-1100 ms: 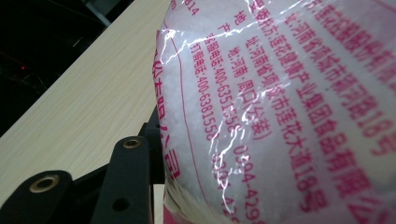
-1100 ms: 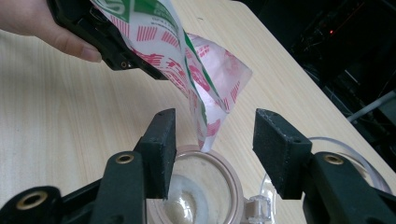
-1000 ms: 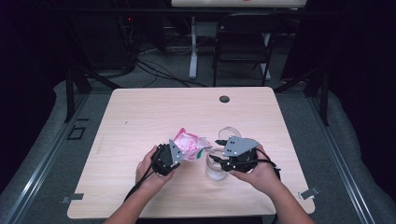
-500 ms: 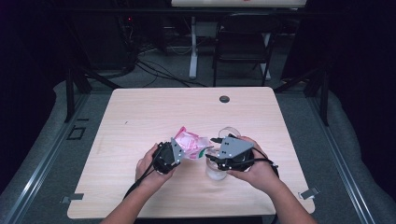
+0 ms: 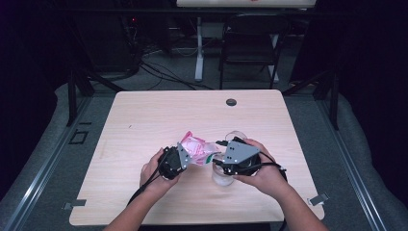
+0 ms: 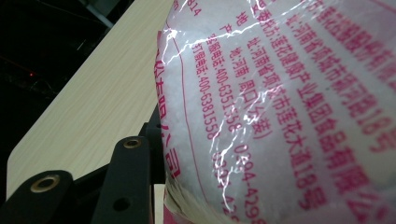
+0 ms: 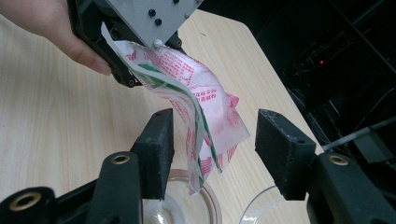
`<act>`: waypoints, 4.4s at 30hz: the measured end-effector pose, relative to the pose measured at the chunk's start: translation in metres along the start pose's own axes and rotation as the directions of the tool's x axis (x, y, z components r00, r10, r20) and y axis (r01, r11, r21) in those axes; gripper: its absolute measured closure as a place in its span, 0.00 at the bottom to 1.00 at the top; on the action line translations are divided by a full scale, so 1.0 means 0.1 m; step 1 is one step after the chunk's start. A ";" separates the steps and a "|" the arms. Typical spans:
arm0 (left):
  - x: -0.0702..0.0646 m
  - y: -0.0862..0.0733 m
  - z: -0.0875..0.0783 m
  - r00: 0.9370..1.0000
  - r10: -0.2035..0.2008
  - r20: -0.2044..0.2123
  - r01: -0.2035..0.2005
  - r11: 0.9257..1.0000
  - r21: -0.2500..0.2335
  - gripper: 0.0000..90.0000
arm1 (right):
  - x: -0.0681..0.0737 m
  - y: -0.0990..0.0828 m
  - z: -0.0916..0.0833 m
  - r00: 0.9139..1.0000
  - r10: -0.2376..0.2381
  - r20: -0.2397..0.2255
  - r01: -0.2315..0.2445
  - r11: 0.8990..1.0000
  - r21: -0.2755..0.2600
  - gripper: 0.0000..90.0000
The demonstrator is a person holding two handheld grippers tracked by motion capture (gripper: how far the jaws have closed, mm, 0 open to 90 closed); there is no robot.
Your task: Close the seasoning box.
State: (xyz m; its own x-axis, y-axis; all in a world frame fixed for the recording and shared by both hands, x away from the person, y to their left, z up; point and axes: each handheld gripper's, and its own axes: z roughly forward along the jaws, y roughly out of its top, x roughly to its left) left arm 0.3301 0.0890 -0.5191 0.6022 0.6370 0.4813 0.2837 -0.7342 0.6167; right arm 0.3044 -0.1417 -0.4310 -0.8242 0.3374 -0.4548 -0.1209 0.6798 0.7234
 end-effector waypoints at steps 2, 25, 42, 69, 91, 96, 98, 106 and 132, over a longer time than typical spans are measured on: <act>0.00 0.00 0.00 1.000 0.004 -0.002 -0.004 1.000 0.002 0.63 | 0.00 0.00 0.00 1.000 -0.003 0.000 0.003 1.000 0.000 0.52; -0.04 0.06 0.00 0.998 0.055 -0.032 -0.055 0.998 0.010 0.64 | 0.08 0.03 0.05 0.997 -0.063 -0.044 0.064 0.998 0.004 0.60; -0.04 0.07 0.00 0.997 0.070 -0.044 -0.070 0.997 0.017 0.64 | 0.14 0.14 0.09 0.990 -0.104 -0.100 0.107 0.994 0.031 0.73; -0.02 0.07 -0.01 0.995 0.082 -0.058 -0.082 0.997 0.003 0.64 | 0.15 0.15 0.09 0.987 -0.092 -0.129 0.101 0.992 0.070 0.95; -0.03 0.10 -0.05 0.987 0.116 -0.110 -0.119 0.993 -0.018 0.64 | 0.08 0.15 0.06 0.986 0.002 -0.164 0.009 0.998 0.068 0.98; -0.03 0.11 -0.07 0.983 0.130 -0.130 -0.135 0.990 -0.030 0.64 | 0.07 0.15 0.04 0.985 0.022 -0.169 -0.012 0.998 0.062 0.98; -0.03 0.12 -0.08 0.982 0.132 -0.139 -0.137 0.990 -0.032 0.64 | 0.06 0.15 0.04 0.984 0.037 -0.175 -0.028 0.998 0.056 0.98; -0.03 0.14 -0.13 0.962 0.197 -0.188 -0.204 0.979 -0.017 0.64 | 0.05 0.11 0.02 0.979 0.079 -0.186 -0.074 0.997 0.034 0.99; -0.04 0.23 -0.19 0.923 0.282 -0.260 -0.291 0.957 0.003 0.64 | 0.10 0.01 -0.04 0.985 0.093 -0.146 -0.095 0.995 -0.011 0.99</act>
State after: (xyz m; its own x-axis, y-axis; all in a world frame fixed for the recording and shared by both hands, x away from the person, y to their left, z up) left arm 0.3201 0.0739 -0.4945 0.4422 0.4421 0.7804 0.0982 -0.8887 0.4479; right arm 0.2940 -0.1405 -0.4328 -0.9036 0.3004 -0.3053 -0.0477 0.6377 0.7688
